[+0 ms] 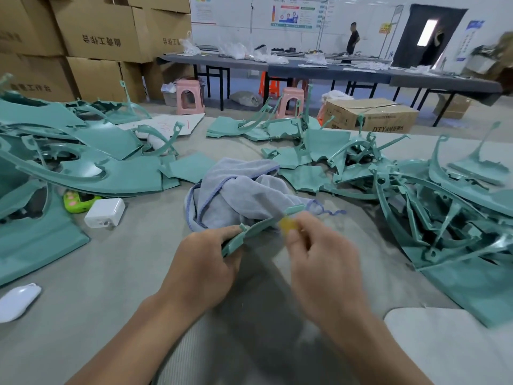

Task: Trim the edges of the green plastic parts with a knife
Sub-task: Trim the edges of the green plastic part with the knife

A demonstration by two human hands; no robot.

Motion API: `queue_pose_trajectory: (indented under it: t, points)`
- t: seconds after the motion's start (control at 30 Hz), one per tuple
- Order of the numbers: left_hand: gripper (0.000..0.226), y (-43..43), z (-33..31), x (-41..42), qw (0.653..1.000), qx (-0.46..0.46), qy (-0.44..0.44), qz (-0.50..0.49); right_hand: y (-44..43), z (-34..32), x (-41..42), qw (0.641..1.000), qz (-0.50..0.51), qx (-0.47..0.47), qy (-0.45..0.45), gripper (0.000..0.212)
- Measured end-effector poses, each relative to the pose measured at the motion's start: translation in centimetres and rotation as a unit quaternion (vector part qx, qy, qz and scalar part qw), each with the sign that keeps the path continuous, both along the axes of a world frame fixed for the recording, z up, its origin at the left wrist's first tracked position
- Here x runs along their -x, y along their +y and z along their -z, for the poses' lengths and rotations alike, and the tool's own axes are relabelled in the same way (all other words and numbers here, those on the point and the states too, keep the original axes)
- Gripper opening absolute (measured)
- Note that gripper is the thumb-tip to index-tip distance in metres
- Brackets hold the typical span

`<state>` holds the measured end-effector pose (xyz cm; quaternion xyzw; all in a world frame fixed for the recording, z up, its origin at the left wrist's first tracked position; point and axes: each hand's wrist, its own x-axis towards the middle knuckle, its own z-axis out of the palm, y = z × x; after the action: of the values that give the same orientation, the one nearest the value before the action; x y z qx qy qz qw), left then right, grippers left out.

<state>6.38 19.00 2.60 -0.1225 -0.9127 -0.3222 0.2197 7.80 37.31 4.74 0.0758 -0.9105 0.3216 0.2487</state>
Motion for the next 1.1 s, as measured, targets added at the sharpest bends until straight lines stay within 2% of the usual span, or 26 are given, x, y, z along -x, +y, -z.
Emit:
queue_pose_trajectory:
  t: [0.07,0.13,0.17,0.2,0.23,0.27,0.3,0.33,0.4,0.47,0.53,0.57,0.63,0.67,0.7,0.73,0.8,0.87,0.9,1.0,1.03,1.07,1.1]
  points:
    - [0.021,0.1,0.1,0.0,1.000,-0.003,0.007,-0.008,1.4,-0.3,0.5,0.997,0.059,0.044,0.023,0.025]
    - [0.026,0.2,0.2,0.1,0.999,-0.021,-0.023,-0.026,2.5,-0.4,0.6,0.991,0.071,0.101,0.044,0.025]
    - [0.025,0.2,0.2,0.2,0.995,-0.072,-0.057,-0.037,2.9,-0.2,0.8,0.988,0.066,0.132,0.045,0.026]
    - [0.017,0.1,0.2,0.5,0.972,-0.197,-0.117,-0.046,3.1,-0.1,1.0,0.983,0.058,0.173,0.033,0.028]
    - [0.006,0.0,0.1,0.9,0.923,-0.342,-0.173,-0.037,3.1,0.1,1.3,0.973,0.044,0.227,0.009,0.029]
    - [0.008,-0.2,-0.1,1.1,0.849,-0.468,-0.247,-0.020,3.0,0.3,1.6,0.957,0.025,0.290,-0.020,0.030]
    - [0.019,-0.4,-0.2,1.1,0.781,-0.543,-0.309,0.004,2.9,0.4,1.9,0.935,0.004,0.350,-0.047,0.030]
    - [0.025,-0.5,-0.3,1.1,0.740,-0.570,-0.357,0.025,2.8,0.6,2.1,0.916,-0.015,0.396,-0.068,0.030]
    - [0.031,-0.4,-0.6,0.9,0.715,-0.558,-0.417,0.059,2.4,0.7,2.1,0.903,-0.051,0.418,-0.085,0.028]
    - [0.036,-0.3,-0.6,1.2,0.707,-0.561,-0.423,0.081,2.4,0.5,2.0,0.908,-0.081,0.403,-0.080,0.027]
    - [0.035,-0.4,-0.4,1.4,0.692,-0.571,-0.431,0.097,2.7,0.3,2.2,0.897,-0.093,0.420,-0.106,0.029]
    - [0.033,-0.5,-0.3,1.5,0.683,-0.576,-0.436,0.108,2.9,0.2,2.3,0.876,-0.103,0.450,-0.141,0.030]
    - [0.031,-0.5,-0.4,1.4,0.677,-0.574,-0.444,0.120,3.1,0.1,2.3,0.802,-0.143,0.532,-0.231,0.018]
    - [0.031,-0.5,-0.5,1.3,0.682,-0.567,-0.447,0.119,3.1,-0.1,2.2,0.763,-0.159,0.568,-0.264,0.008]
    - [0.032,-0.5,-0.4,1.3,0.692,-0.554,-0.447,0.120,3.3,0.0,2.1,0.741,-0.170,0.584,-0.284,0.010]
    - [0.033,-0.4,-0.5,1.2,0.700,-0.542,-0.449,0.120,3.3,-0.1,1.9,0.734,-0.175,0.580,-0.306,0.013]
    - [0.040,-0.3,-0.5,1.2,0.705,-0.535,-0.449,0.125,3.1,0.1,1.8,0.745,-0.154,0.556,-0.333,0.016]
    - [0.050,-0.6,-0.3,1.5,0.663,-0.587,-0.446,0.130,2.9,0.4,2.2,0.739,-0.103,0.578,-0.330,0.015]
    - [0.054,-0.9,-0.3,1.7,0.638,-0.620,-0.436,0.136,2.9,0.5,2.4,0.722,-0.076,0.610,-0.319,0.014]
    - [0.072,-2.2,-0.6,2.1,0.563,-0.694,-0.394,0.215,3.3,0.4,2.8,0.633,-0.054,0.721,-0.276,0.011]
    - [0.071,-2.6,-0.7,2.2,0.553,-0.700,-0.383,0.237,3.4,0.4,2.8,0.613,-0.057,0.742,-0.267,0.011]
    - [0.065,-2.7,-0.8,2.2,0.558,-0.693,-0.377,0.257,3.3,0.5,2.8,0.608,-0.062,0.748,-0.260,0.012]
    - [0.061,-2.7,-0.7,2.3,0.567,-0.681,-0.373,0.276,3.1,0.6,2.7,0.620,-0.064,0.739,-0.255,0.013]
